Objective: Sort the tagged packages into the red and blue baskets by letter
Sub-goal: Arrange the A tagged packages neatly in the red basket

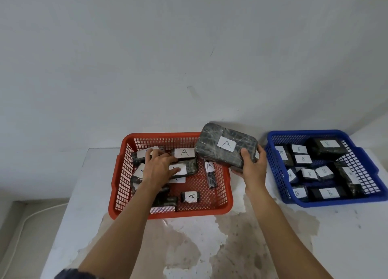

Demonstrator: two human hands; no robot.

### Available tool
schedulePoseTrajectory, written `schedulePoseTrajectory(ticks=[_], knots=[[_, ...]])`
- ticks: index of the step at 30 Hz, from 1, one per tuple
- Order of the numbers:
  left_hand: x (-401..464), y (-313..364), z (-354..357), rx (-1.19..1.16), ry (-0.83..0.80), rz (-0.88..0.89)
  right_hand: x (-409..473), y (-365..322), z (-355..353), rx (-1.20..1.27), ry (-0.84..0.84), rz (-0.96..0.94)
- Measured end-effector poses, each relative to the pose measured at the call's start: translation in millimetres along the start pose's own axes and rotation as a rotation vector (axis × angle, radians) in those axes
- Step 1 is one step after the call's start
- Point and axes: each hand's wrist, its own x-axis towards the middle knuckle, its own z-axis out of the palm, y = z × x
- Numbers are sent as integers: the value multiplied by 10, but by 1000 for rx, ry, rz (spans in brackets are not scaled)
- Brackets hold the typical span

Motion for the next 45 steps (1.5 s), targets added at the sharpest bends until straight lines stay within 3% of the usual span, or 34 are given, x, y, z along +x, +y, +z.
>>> schedulePoseTrajectory(ticks=[4,10,15,21,29,35,40,45], knots=[[-65,-101,-32,-24,-70,-88,-6,-12,11,-11,-24,12],[-83,-197,-37,-346,-258,-331,8,-11,15,-27,-78,39],[-73,-165,-46,-397,-215,-396,31,-17,1,-28,-70,39],[-97,-162,-114,-435,-216,-242,49,1,-3,-13,-70,61],[-81,-136,-305,-625,-120,-249,62,-8,-11,-24,-77,51],[-148,-150,-295,-296,-271,-80,68,-31,-12,-23,-90,59],[-195,-67,-146,-250,-363,-38,75,-47,-29,-30,-113,51],[-212,38,-88,-256,-355,47,92,-58,-27,-26,-113,55]])
